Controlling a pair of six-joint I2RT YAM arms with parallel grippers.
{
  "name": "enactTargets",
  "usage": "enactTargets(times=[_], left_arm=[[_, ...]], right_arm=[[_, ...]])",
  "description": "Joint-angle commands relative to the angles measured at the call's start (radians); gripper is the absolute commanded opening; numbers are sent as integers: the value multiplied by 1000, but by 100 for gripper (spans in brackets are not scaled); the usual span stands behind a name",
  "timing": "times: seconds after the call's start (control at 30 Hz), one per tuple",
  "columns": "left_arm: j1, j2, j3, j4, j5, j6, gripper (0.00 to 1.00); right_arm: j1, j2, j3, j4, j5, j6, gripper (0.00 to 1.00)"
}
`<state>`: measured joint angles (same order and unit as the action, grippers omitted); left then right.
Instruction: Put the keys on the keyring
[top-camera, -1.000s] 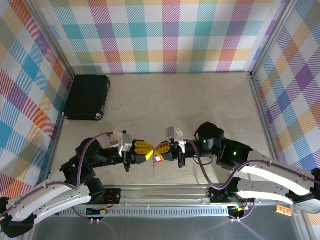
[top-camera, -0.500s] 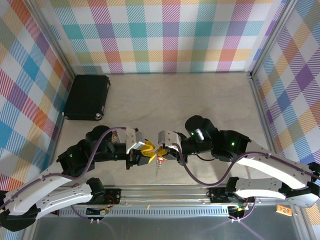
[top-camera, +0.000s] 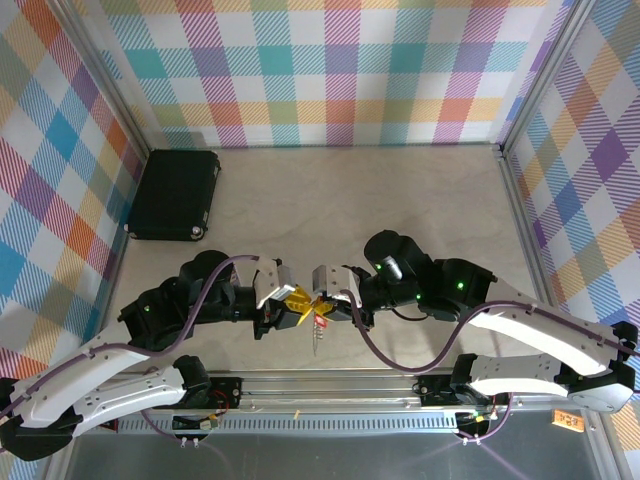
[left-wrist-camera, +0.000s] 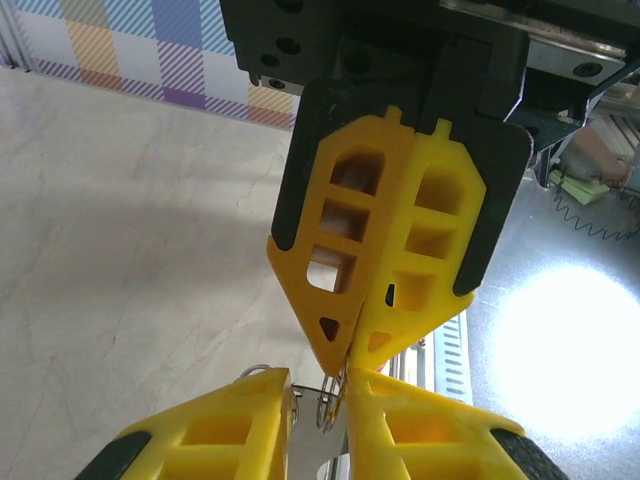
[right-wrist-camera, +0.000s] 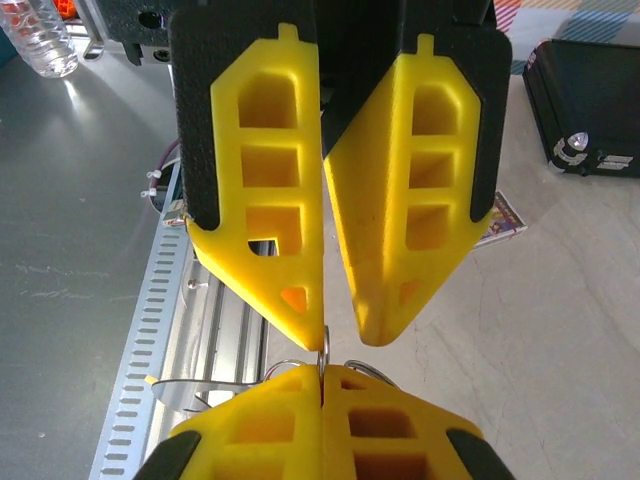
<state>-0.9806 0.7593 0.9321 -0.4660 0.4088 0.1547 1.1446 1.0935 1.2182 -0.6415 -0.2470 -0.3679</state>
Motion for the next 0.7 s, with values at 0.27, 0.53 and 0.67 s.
enactTargets(times=[0.27, 0.53, 0.67], left_arm=[[-4, 12, -12, 13, 5, 31, 14], [-4, -56, -35, 83, 1, 35, 0], [-4, -83, -58, 141, -1, 14, 0]], right_arm=[[-3, 17, 24, 43, -61, -3, 0], [-3, 7, 20, 61, -66, 7, 0], [-3, -2, 11, 75, -65, 17, 0]])
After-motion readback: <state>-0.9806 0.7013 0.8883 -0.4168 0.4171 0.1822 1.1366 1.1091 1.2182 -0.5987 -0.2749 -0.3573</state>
